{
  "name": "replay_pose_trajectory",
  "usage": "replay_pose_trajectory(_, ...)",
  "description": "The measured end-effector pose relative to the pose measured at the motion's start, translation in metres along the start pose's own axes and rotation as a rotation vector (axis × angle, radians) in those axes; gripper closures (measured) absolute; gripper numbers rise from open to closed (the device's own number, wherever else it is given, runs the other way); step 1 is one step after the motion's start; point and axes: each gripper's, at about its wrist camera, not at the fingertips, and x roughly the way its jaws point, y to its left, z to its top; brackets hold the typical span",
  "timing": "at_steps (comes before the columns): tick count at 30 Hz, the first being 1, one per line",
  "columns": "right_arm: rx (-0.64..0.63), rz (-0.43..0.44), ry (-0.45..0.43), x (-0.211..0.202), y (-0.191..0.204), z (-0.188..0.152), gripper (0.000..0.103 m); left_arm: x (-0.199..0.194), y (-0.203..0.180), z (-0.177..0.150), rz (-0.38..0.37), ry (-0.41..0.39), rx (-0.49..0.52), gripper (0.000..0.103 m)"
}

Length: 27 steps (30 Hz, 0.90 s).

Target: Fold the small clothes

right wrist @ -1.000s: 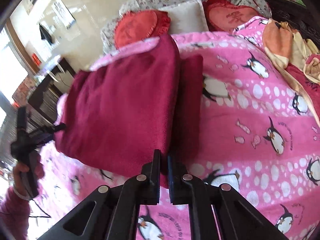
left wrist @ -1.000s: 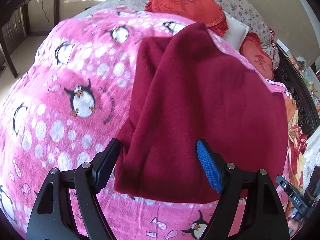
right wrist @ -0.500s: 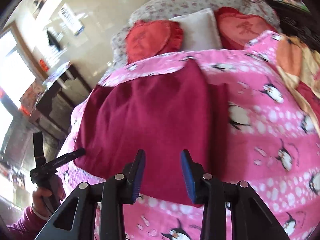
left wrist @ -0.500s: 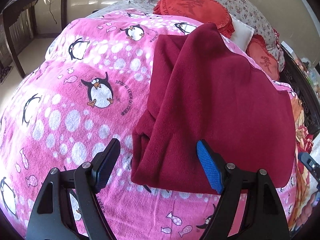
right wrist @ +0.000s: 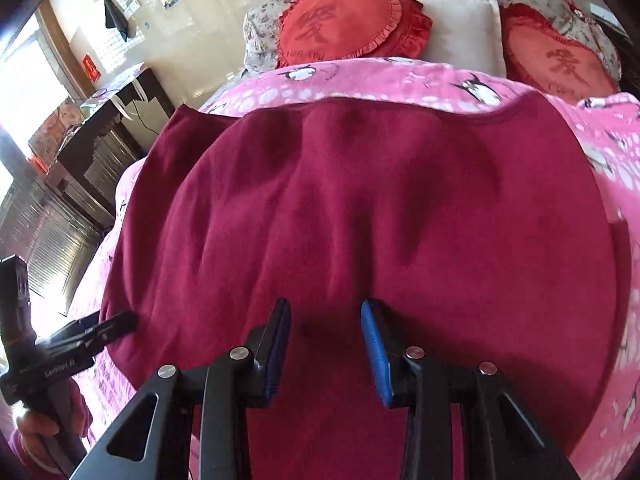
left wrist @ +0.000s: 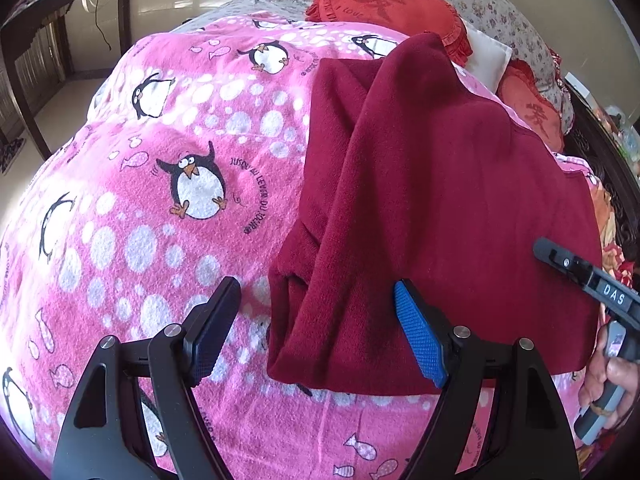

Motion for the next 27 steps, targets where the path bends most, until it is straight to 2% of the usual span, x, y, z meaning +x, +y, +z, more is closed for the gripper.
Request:
replay_pose_trajectory(3, -0.028, -0.006, 0.002, 0.008, 0.009, 0.012, 0.067, 0.002, -0.001, -0.001, 0.005, -0.006, -0.003, 0.023)
replay_pose_trajectory(5, -0.05, 0.0, 0.021, 0.014, 0.012, 0.016, 0.057, 0.003, -0.002, -0.002, 0.009, -0.007, -0.004, 0.023)
replay_pose_trajectory(10, -0.093, -0.045, 0.016, 0.017, 0.029, 0.03, 0.053, 0.002, -0.002, -0.003, 0.001, -0.01, -0.02, 0.023)
replay_pose_trajectory(14, -0.087, 0.015, -0.06, 0.003, 0.042, 0.043, 0.053, -0.006, 0.004, -0.007, -0.017, -0.045, -0.044, 0.023)
replay_pose_trajectory(17, -0.107, 0.029, -0.029, 0.018, 0.056, 0.056, 0.054, -0.005, 0.006, -0.009, -0.021, -0.051, -0.045, 0.023)
replay_pose_trajectory(20, -0.093, 0.022, 0.04, 0.046, 0.065, 0.066, 0.054, -0.006, 0.012, -0.011, -0.042, -0.053, -0.062, 0.023)
replay_pose_trajectory(21, -0.091, 0.014, 0.031, 0.047, 0.072, 0.072, 0.054, -0.006, 0.014, -0.011, -0.051, -0.054, -0.066, 0.023)
replay_pose_trajectory(24, -0.064, 0.114, 0.009, 0.041, 0.093, 0.088, 0.054, -0.01, 0.02, -0.012, -0.07, -0.074, -0.089, 0.023)
replay_pose_trajectory(27, -0.082, 0.146, 0.006, 0.042, 0.121, 0.1, 0.054, -0.011, 0.026, -0.013, -0.085, -0.099, -0.112, 0.023)
